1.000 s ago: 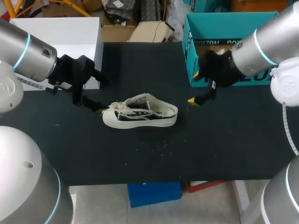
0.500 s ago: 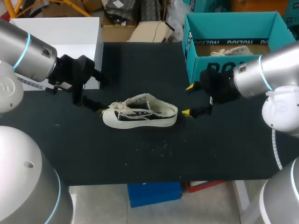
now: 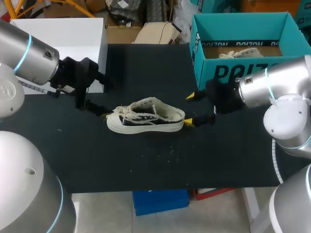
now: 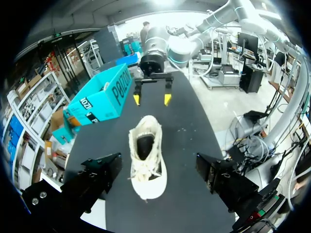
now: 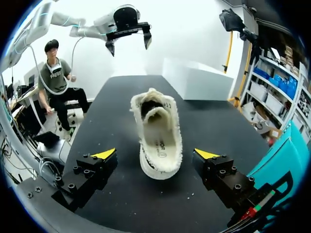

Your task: Take the shoe out of the shoebox, open the shoe tongue, remove and reinsert the insole, then place the shoe into the shoebox

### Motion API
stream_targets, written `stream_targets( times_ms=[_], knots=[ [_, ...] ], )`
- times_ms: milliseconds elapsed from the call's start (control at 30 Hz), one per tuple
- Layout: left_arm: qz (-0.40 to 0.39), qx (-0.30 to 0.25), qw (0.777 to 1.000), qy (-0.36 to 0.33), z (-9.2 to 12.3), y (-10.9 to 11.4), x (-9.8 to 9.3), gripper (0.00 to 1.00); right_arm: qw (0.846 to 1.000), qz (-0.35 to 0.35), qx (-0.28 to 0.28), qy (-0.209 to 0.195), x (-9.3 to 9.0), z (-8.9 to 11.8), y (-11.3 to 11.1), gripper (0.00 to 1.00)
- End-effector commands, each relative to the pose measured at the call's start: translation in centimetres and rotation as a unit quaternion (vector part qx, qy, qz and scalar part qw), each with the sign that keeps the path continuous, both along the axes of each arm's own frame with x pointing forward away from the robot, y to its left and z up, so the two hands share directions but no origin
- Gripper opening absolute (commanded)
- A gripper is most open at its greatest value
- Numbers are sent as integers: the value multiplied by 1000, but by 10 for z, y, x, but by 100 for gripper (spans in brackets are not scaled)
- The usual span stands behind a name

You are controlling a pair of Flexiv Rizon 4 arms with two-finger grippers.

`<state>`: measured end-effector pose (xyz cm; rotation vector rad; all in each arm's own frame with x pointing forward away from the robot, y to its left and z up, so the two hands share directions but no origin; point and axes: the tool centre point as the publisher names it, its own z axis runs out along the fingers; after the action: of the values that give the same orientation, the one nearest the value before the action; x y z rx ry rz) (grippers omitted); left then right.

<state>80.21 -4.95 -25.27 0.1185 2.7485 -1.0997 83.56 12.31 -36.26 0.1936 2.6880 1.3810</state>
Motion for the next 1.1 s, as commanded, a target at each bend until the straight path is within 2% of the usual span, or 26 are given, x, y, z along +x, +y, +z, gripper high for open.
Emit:
stream_targets(
  times_ms=[33,333,633,1100],
  knots=[
    [0,0,1000,-2,-2,-1,0,100,1000,4,9,3,9,-12,11,100],
    [0,0,1000,-2,-2,-1,0,100,1000,21,14,13,18,-29,27,100],
    [0,0,1000,-2,-2,-1,0,100,999,23,26,19,29,-44,34,100],
    [0,0,1000,-2,-2,-1,0,100,998,25,43,33,23,-62,41,100]
  ],
)
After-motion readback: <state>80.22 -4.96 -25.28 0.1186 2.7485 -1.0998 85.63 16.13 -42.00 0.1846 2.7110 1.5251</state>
